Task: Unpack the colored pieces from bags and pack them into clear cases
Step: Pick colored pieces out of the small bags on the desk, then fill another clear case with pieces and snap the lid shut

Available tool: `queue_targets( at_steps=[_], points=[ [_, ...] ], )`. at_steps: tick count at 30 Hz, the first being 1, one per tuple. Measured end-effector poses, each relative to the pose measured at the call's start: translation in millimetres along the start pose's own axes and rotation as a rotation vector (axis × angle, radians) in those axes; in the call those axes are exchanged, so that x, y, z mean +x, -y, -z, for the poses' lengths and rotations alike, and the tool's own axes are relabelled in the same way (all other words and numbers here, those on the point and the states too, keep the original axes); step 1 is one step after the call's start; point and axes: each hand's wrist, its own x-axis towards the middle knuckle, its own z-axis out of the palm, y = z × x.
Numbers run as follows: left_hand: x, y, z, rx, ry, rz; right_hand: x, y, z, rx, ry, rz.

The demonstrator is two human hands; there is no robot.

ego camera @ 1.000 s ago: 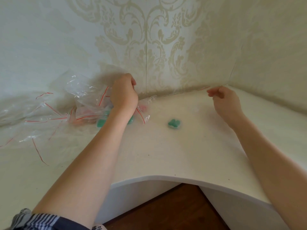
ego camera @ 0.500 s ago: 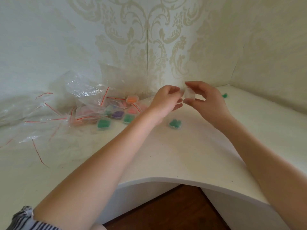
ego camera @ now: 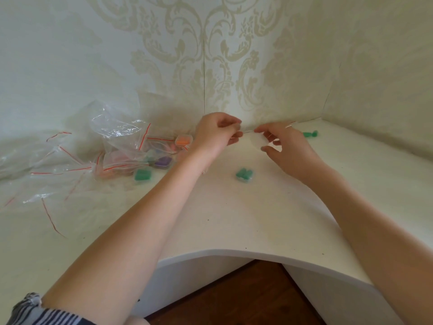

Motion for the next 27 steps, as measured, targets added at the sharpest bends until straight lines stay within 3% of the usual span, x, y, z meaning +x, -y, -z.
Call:
queue_targets(
  at_steps=[3, 5, 9, 13, 15, 21, 22, 27],
  points=[
    [9, -1, 19, 0.482, -0.171, -0.220, -3, -4, -1, -0.074, 0.109, -0.013],
    [9, -2, 34, 0.741, -0.193, -0.210, -4, -4, 0, -0.050, 0.126, -0.048],
    [6, -7, 49, 0.701, 0.070, 0.098, -4, 1, 2, -0.012, 0.111, -0.086],
    [4, -7, 49, 0.835, 0.178, 0.119, -5, 6, 2, -0.059, 0.122, -0.086],
    [5, -3, 46, 0.822, 0.135, 0.055, -5, 6, 2, -0.043, 0.103, -0.082],
    [11, -15, 46, 0.180, -0.135, -0.038, -4, 4, 5, -0.089, -0.028, -0.085],
    [13, -13, 46, 0.195, -0.170, -0.046, -4, 3, 6, -0.107, -0.063, -0.116],
    [13, 8, 37, 0.789, -0.284, -0.260, -1, -18, 14, -0.044, -0.224, -0.323]
  ],
)
